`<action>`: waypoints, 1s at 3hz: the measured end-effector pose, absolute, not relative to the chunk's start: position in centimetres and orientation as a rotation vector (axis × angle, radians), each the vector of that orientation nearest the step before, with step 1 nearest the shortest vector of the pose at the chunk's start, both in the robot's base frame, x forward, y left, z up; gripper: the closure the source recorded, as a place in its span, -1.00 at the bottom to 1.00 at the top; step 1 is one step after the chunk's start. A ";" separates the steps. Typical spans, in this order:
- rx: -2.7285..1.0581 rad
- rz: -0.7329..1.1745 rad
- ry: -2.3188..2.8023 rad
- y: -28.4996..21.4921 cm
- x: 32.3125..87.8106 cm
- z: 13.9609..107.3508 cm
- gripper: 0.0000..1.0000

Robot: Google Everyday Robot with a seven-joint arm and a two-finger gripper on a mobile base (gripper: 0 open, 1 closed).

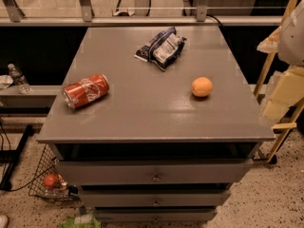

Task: Pick orange

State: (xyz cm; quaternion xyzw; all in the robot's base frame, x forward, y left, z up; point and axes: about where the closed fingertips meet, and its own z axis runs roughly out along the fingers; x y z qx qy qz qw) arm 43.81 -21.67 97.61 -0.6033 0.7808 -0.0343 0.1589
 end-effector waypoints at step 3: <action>-1.588 0.211 2.173 -16.4 50.6 92.8 -1.00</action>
Offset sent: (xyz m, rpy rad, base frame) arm 0.0603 0.0377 -0.0449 0.2058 0.0103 -0.0027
